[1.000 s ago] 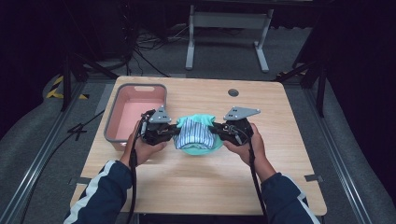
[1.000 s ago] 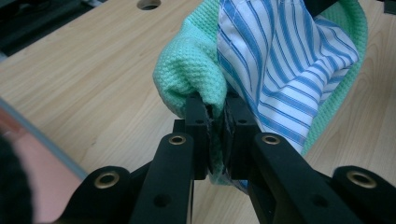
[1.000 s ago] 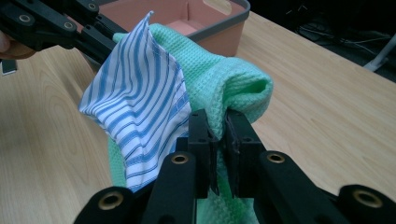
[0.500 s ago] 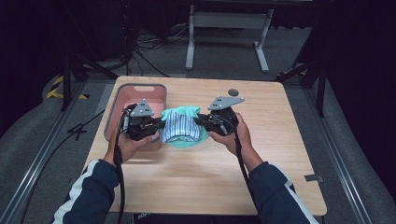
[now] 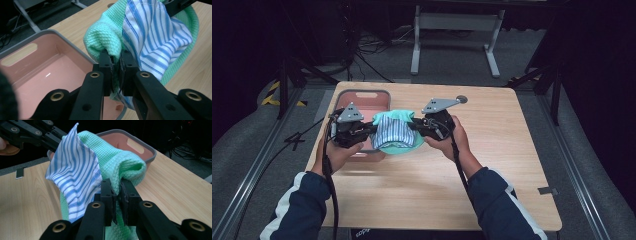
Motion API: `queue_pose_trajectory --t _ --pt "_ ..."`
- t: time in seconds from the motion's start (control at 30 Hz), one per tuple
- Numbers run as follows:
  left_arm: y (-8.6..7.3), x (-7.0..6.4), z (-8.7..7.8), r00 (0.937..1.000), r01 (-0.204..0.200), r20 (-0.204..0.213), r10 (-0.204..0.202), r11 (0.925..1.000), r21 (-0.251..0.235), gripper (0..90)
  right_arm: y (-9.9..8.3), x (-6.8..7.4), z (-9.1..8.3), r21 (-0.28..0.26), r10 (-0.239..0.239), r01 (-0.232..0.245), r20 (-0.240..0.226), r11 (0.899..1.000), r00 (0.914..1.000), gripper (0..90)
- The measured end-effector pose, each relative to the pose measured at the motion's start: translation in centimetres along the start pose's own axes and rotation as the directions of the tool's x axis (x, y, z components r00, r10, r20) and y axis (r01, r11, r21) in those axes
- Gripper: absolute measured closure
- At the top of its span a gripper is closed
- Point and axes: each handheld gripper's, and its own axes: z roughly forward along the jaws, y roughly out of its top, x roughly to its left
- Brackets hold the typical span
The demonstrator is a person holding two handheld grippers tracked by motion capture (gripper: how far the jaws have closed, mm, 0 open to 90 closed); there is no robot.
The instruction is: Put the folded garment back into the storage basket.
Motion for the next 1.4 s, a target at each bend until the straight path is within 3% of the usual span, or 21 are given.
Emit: queue_pose_trajectory --t 0.87,1.4 --pt "-1.0 2.6 -1.5 0.9963 0.036 -0.078 -0.035 0.9993 0.014 82.4 1.6 1.0 3.5 -0.011 -0.021 0.020 -0.022 1.000 0.9996 81.3" --pt "-2.1 5.1 -4.0 0.9856 0.071 -0.155 -0.067 0.9973 0.020 82.4 3.7 2.6 7.1 -0.022 -0.028 0.026 -0.075 0.999 0.9968 81.3"
